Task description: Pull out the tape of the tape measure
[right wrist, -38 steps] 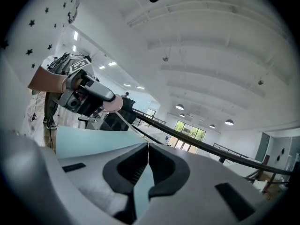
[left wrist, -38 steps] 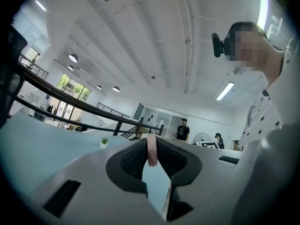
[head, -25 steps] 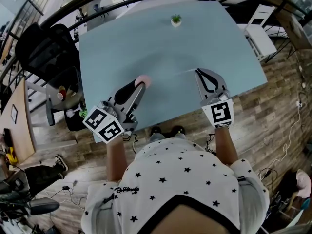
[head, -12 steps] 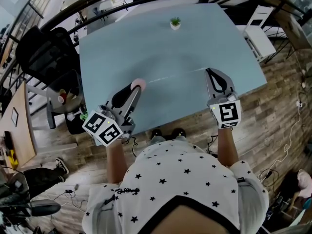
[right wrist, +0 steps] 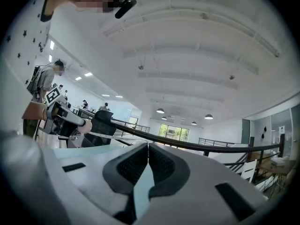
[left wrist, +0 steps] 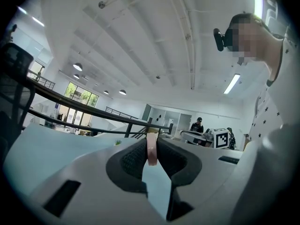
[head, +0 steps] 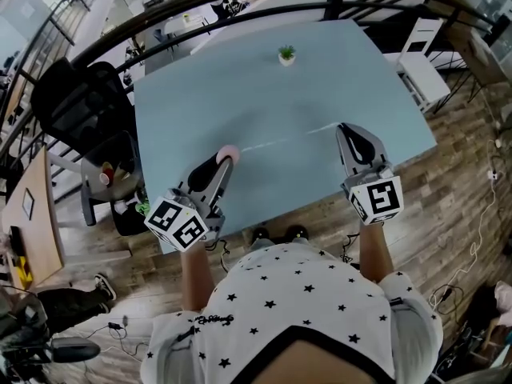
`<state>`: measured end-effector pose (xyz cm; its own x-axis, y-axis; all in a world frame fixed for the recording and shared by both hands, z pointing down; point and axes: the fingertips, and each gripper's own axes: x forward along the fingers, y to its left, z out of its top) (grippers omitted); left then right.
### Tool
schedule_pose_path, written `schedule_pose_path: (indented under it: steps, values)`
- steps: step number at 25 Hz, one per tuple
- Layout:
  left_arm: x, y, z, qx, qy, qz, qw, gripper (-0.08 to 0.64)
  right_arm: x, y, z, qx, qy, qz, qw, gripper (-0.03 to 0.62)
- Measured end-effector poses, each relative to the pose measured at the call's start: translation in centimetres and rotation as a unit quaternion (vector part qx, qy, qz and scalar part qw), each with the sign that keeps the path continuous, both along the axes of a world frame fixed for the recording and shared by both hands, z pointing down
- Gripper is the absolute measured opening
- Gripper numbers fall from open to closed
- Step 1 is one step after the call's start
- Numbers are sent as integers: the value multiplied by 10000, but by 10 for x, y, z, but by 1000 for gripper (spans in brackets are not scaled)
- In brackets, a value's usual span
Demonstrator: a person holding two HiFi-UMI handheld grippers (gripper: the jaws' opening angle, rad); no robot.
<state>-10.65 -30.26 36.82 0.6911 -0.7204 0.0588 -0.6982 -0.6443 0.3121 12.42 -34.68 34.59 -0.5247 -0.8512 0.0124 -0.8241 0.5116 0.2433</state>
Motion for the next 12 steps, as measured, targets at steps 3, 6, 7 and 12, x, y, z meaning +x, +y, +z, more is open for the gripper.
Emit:
schedule_pose_path:
  steps: [3, 6, 7, 12]
  values:
    - [-1, 0, -1, 12, 4, -15, 10000, 87, -1, 1, -2, -17, -43, -25, 10000, 5]
    - [0, 2, -2, 41, -20, -27, 10000, 87, -1, 4, -2, -34, -91, -37, 9999, 3]
    - [0, 2, -3, 48, -24, -32, 10000, 87, -1, 5, -1, -48, -89, -40, 9999, 3]
    - [0, 4, -2, 19, -36, -51, 10000, 87, 0, 6, 2, -128, -97, -63, 9999, 3]
